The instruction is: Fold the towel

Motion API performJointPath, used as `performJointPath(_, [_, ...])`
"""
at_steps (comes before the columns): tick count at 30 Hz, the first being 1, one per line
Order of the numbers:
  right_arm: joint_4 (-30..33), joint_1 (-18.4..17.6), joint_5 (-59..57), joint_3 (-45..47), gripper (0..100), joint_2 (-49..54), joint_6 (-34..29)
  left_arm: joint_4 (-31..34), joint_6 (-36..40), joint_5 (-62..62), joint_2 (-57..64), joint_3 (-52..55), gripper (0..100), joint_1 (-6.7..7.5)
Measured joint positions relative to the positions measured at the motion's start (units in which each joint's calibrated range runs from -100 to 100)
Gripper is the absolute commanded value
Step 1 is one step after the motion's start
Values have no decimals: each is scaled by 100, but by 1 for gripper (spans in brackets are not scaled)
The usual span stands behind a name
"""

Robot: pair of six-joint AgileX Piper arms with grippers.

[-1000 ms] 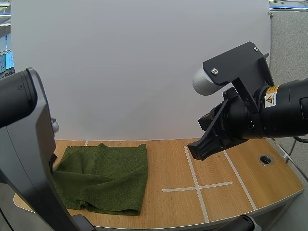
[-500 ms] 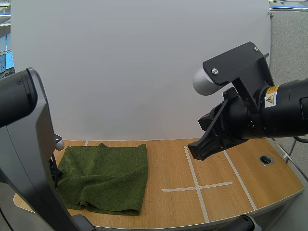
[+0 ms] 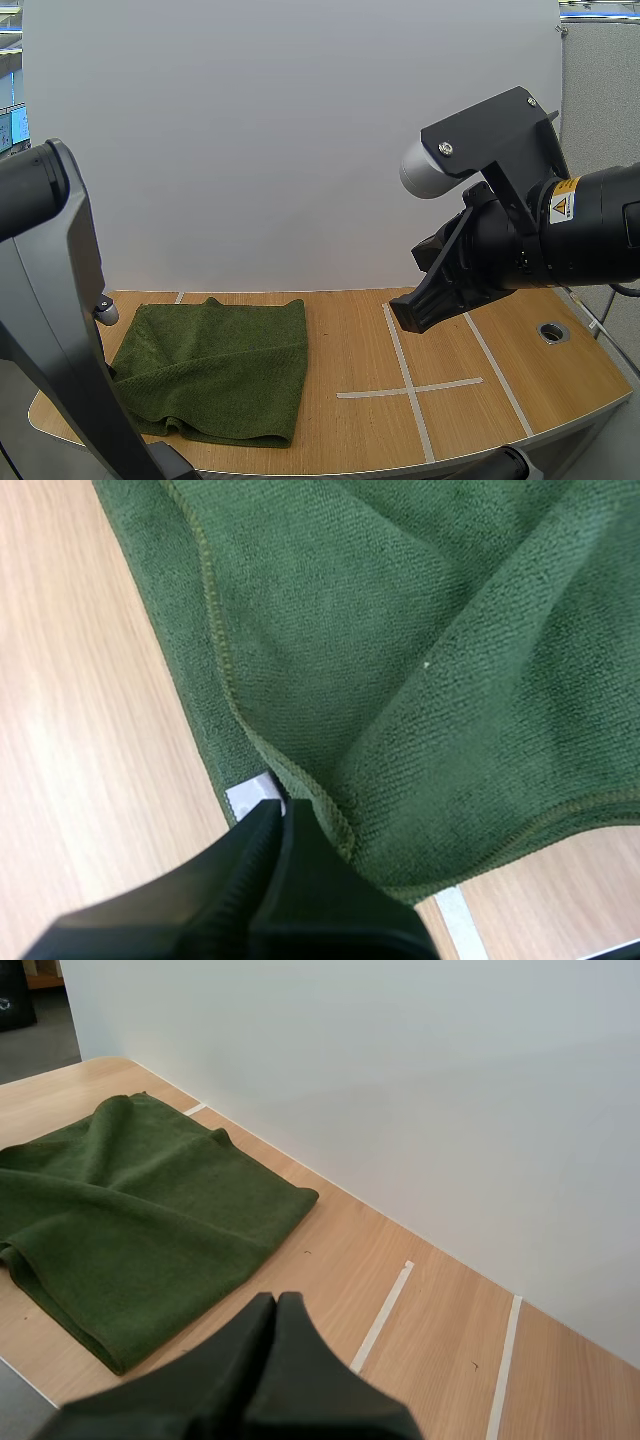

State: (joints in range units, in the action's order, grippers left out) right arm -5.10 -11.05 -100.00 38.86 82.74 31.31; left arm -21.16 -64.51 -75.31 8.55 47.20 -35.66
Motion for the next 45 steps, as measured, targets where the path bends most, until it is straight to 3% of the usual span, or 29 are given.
performJointPath(30, [0, 0, 0, 0, 0, 0, 0, 47, -101, 470, -685, 0, 0, -49])
performJointPath(33, [0, 0, 0, 0, 0, 0, 0, 47, -101, 470, -685, 0, 14, -49])
performJointPath(40, [0, 0, 0, 0, 0, 0, 0, 28, -110, 470, -629, 0, 67, -49])
performJointPath(42, [0, 0, 0, 0, 0, 0, 0, 1, -107, 470, -547, 0, 75, -49])
performJointPath(45, [0, 0, 0, 0, 0, 0, 0, -29, -107, 470, -388, 0, 75, -49])
